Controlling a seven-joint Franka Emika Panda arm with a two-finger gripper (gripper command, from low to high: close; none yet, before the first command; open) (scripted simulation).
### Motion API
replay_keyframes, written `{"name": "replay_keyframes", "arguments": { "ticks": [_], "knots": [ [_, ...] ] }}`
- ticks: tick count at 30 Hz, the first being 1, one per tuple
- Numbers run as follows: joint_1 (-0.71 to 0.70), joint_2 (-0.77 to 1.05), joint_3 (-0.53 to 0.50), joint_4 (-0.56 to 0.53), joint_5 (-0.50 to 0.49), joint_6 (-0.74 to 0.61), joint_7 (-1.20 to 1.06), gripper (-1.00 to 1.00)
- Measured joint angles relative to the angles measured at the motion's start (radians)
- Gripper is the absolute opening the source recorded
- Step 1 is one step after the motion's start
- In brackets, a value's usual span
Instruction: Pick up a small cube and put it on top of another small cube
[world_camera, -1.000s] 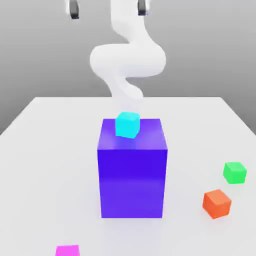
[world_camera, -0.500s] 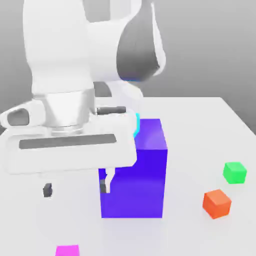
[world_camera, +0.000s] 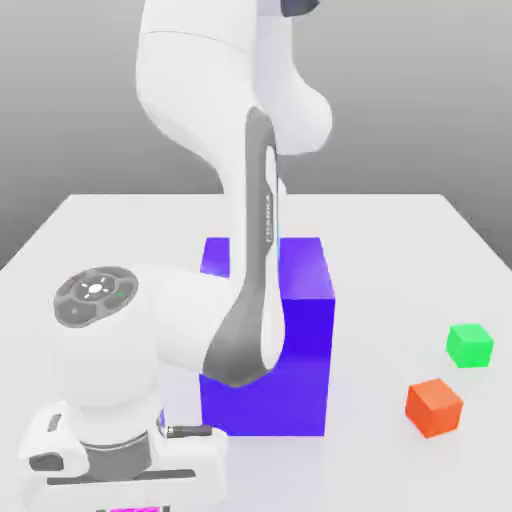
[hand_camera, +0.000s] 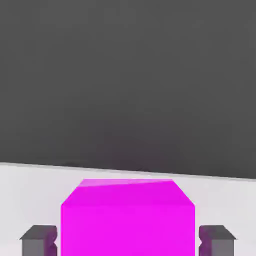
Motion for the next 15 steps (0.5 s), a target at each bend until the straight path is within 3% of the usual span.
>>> {"name": "replay_keyframes", "arguments": {
  "ticks": [7, 15],
  "knots": [
    [0.031, -0.124, -0.037, -0.030, -0.045, -0.094, 0.034, -1.00],
    [0.265, -0.291, 0.108, -0.195, -0.078, -0.102, 0.195, -1.00]
  ]
}}
